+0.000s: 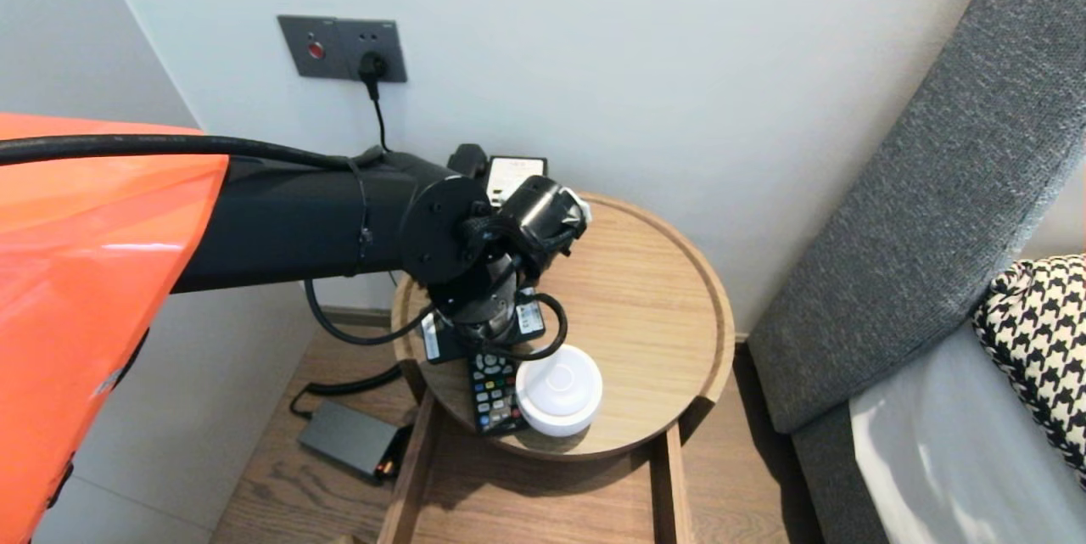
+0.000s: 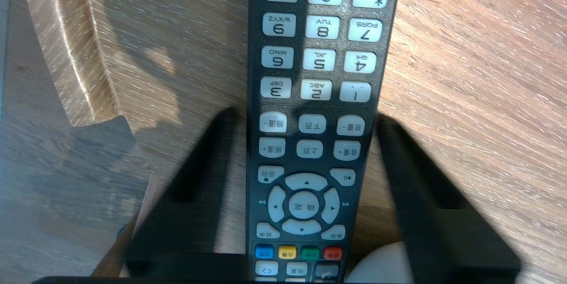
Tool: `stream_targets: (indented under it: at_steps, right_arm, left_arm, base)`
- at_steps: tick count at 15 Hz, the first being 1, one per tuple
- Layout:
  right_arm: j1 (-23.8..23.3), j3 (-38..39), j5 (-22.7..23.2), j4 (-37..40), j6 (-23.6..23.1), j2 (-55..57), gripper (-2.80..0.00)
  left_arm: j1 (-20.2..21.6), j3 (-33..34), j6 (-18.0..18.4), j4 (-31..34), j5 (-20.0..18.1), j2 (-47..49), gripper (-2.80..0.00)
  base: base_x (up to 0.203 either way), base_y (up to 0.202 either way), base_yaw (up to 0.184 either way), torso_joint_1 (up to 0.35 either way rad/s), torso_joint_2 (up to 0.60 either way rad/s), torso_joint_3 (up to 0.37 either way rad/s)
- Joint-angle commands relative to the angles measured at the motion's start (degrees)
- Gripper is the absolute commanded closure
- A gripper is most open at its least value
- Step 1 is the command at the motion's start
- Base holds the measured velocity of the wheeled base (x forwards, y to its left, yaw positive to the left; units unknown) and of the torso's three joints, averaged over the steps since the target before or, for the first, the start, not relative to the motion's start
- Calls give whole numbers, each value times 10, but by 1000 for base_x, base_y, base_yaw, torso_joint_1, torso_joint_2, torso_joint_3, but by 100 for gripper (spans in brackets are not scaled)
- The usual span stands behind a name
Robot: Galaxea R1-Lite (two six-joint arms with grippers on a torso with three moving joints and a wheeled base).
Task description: Put the remote controls on the table in the drawer one by one
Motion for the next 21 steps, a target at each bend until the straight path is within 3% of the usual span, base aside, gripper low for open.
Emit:
stream_targets:
  at_steps: [1,9,14,21]
  right_arm:
    - [0,15,0,-1,0,0,0]
    - [0,15,0,-1,0,0,0]
    - [0,15,0,-1,0,0,0]
    - [0,15,0,-1,0,0,0]
  left_arm:
    - [-1,1,-3,2,2,1,0]
    - [1,22,-1,11,2,-55,0]
    - [0,72,5,15,-3,-126,0]
    - [-16,180,25,102,-155,-295,0]
  base:
    - [0,0,0,0,0,0]
    - [0,0,0,0,0,0]
    - [0,0,0,0,0,0]
    - [0,0,0,0,0,0]
